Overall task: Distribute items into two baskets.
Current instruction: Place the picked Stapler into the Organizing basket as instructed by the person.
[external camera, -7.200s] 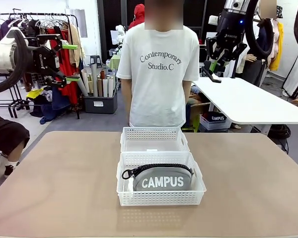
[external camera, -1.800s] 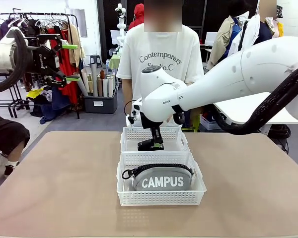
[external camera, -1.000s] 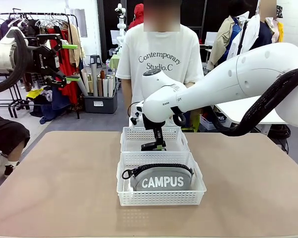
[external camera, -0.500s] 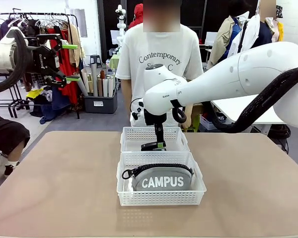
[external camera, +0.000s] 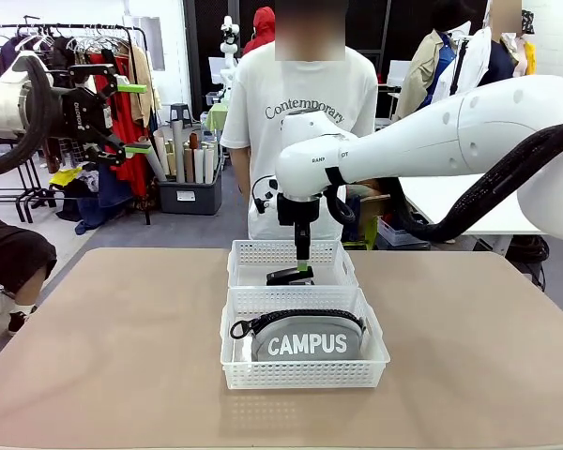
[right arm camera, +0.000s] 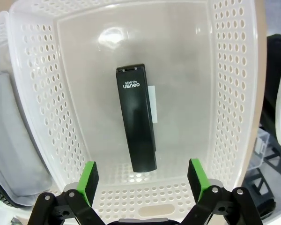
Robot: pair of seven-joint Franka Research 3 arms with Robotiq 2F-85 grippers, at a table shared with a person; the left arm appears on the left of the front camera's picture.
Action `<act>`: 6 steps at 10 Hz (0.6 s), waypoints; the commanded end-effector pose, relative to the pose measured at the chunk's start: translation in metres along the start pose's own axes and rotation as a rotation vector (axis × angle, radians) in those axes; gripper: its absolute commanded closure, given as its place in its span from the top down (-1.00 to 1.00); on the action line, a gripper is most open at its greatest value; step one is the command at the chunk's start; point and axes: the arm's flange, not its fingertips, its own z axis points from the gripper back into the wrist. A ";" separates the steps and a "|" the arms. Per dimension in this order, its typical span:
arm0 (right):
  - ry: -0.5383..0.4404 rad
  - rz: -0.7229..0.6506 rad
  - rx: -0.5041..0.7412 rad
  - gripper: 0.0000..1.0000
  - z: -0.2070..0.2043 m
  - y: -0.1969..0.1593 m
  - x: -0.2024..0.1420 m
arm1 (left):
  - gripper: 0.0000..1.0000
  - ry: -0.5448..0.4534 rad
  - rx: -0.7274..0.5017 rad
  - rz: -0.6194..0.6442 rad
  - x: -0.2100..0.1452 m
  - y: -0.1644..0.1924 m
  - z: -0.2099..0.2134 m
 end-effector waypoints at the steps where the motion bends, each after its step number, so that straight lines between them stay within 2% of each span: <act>1: 0.018 0.002 -0.014 1.00 -0.001 0.001 0.001 | 1.00 0.005 -0.005 0.006 -0.001 -0.002 0.001; 6: 0.018 0.002 -0.014 1.00 -0.001 0.001 0.001 | 1.00 0.005 -0.005 0.006 -0.001 -0.002 0.001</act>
